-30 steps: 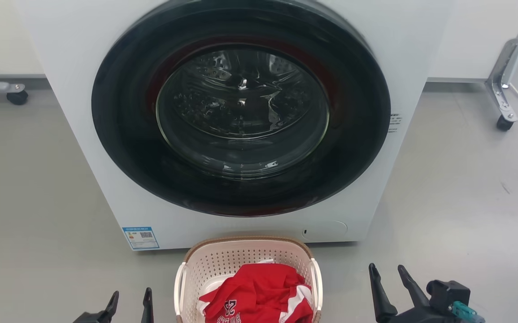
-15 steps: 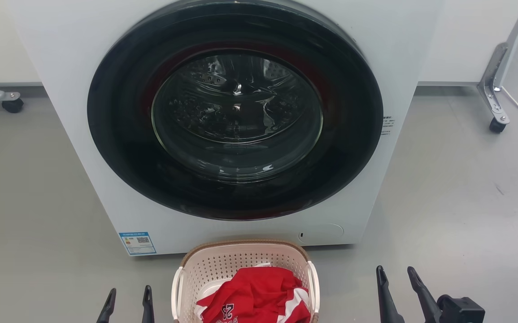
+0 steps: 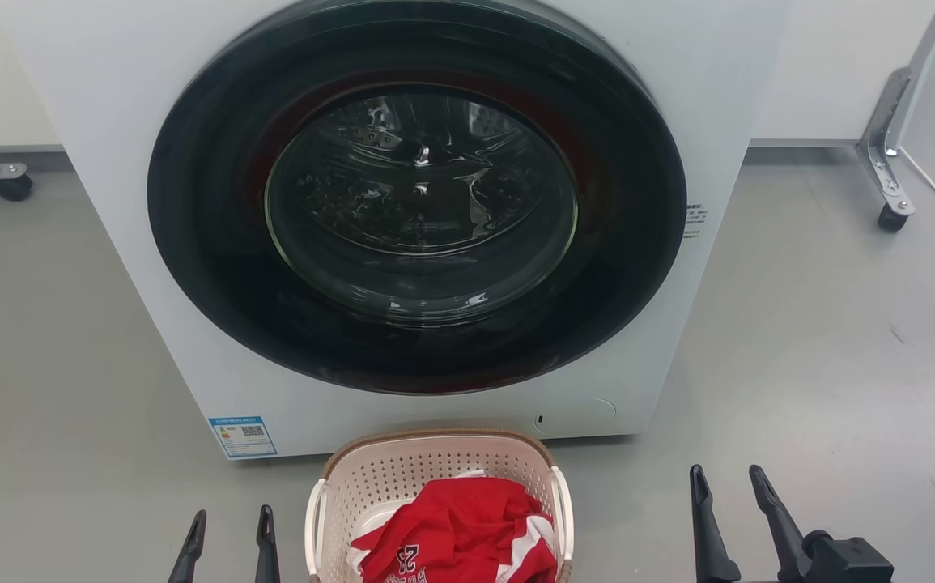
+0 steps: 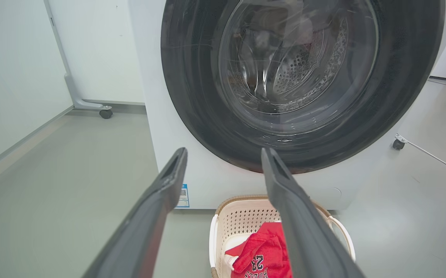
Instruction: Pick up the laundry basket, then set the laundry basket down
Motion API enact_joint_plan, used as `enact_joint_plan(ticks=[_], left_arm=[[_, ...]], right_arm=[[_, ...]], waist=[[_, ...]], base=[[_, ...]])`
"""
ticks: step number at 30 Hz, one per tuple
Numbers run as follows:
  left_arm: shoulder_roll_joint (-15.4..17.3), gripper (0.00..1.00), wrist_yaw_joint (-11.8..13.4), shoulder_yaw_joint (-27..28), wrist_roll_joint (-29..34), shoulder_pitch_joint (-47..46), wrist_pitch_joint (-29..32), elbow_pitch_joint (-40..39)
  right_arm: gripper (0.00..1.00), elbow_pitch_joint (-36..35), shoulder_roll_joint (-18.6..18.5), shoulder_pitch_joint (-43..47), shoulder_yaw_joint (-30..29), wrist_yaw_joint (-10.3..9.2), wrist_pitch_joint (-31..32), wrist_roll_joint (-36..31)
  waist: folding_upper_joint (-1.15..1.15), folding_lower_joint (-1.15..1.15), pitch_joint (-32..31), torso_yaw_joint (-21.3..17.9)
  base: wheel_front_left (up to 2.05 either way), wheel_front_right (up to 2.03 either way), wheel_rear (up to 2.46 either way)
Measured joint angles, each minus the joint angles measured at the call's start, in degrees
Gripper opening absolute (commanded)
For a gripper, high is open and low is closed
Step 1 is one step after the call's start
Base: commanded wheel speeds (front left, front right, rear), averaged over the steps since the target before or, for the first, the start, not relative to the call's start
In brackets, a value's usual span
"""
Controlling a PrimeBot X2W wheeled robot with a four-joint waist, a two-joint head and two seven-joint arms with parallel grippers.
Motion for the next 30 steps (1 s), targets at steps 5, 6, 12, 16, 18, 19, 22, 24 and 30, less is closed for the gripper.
enact_joint_plan(ticks=[5,6,12,16,18,19,22,24,30], left_arm=[[-0.3,1.00,0.0,0.4,0.3,0.0,0.0,-0.9],[-0.4,1.00,0.0,0.4,0.5,0.0,0.0,-1.1],[-1.0,1.00,0.0,0.8,1.0,0.1,0.0,-2.1],[-1.3,1.00,0.0,1.4,1.1,0.1,0.0,-2.4],[-1.3,1.00,0.0,1.7,1.9,0.1,0.0,-2.5],[-1.3,1.00,0.0,1.7,2.4,0.1,0.0,-2.6],[-1.5,1.00,0.0,1.9,2.7,0.1,0.0,-2.8],[-1.6,1.00,0.0,2.0,3.0,0.1,0.0,-2.9],[-1.7,0.00,-0.1,1.8,3.3,0.2,0.1,-2.1]], right_arm=[[1.00,-0.9,0.3,0.8,-0.5,0.00,0.0,-1.5],[1.00,-1.1,0.4,0.8,-0.6,0.00,0.0,-1.5],[1.00,-2.4,0.9,0.8,-1.5,0.00,0.0,-2.5],[1.00,-2.6,1.0,0.8,-1.9,0.00,0.0,-2.9],[1.00,-2.6,1.1,0.8,-2.1,0.00,0.0,-3.0],[1.00,-2.7,1.1,0.8,-2.2,0.00,0.0,-3.1],[1.00,-2.8,1.2,0.9,-2.3,0.00,0.0,-3.1],[1.00,-2.9,1.2,0.9,-2.4,0.00,0.0,-3.4],[0.00,-1.5,1.4,1.0,-2.3,0.00,0.2,-3.6]], waist=[[0.00,0.00,0.3,-0.1],[0.00,0.00,0.3,-0.1],[0.00,0.00,0.6,-0.2],[0.00,0.00,0.7,-0.2],[0.00,0.00,0.8,-0.2],[0.00,0.00,0.8,-0.3],[0.00,0.00,0.9,-0.3],[0.00,0.00,1.0,-0.3],[0.00,0.00,1.1,-0.3]], base=[[0.00,0.00,0.00],[0.00,0.00,0.00],[0.00,0.00,0.00],[0.00,0.00,0.00],[0.00,0.00,0.00],[0.00,0.00,0.00],[0.00,0.00,0.00],[0.00,0.00,0.00],[0.00,0.00,0.00]])
